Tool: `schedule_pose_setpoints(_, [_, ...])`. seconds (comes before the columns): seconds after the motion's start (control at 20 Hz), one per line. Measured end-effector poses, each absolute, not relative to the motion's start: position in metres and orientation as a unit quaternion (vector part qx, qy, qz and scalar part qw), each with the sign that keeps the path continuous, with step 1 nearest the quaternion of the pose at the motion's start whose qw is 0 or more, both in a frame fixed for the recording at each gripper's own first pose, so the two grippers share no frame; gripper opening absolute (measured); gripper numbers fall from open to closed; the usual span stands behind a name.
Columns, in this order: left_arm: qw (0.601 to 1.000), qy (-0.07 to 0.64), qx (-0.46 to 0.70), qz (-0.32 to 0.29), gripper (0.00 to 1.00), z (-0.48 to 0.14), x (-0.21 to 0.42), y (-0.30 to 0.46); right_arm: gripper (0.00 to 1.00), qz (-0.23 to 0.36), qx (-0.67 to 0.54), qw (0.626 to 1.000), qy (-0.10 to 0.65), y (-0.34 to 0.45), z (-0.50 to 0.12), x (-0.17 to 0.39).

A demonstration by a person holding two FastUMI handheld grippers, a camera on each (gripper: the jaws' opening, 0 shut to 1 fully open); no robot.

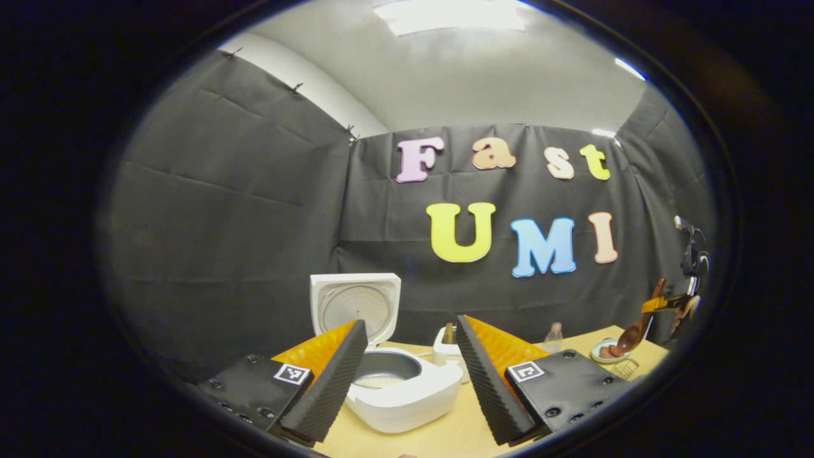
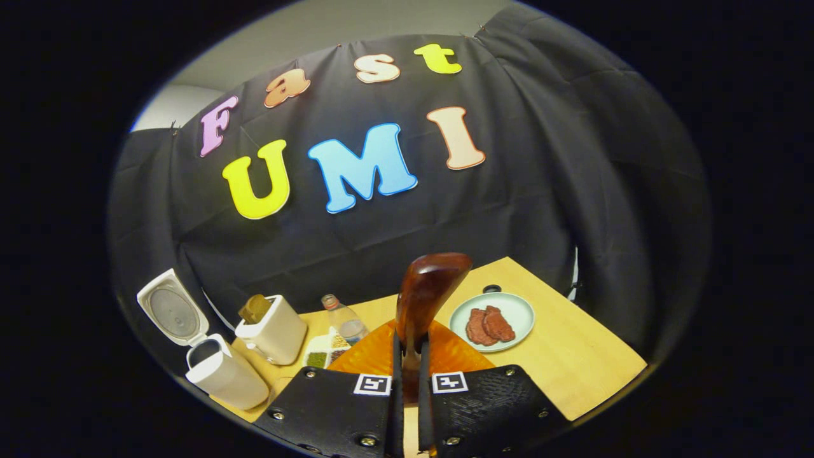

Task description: Close the left gripper, press the button to open the rice cooker; take a wooden spoon from the chopstick holder with the right hand, scoop a spoonful of rice and pour it into the rice cooker, then put the wooden spoon back into the chopstick holder.

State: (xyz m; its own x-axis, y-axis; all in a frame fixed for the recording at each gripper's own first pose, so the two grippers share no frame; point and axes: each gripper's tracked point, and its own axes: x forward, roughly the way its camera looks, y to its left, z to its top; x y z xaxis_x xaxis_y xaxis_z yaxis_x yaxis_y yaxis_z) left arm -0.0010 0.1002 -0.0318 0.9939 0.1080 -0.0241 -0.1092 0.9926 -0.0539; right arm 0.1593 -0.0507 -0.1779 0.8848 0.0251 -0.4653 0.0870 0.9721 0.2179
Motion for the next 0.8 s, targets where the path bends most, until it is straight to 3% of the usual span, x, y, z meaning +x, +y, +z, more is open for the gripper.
schedule_pose_setpoints(0.4, [0.999,0.015,-0.009,0.043,0.95,-0.025,-0.005,0.081,0.09,-0.038,0.086,0.951,0.293,-0.081,-0.246,0.134])
schedule_pose_setpoints(0.8, [0.999,0.012,0.012,0.044,0.95,-0.011,-0.017,0.070,0.10,-0.011,0.117,0.935,0.334,-0.071,-0.288,0.117])
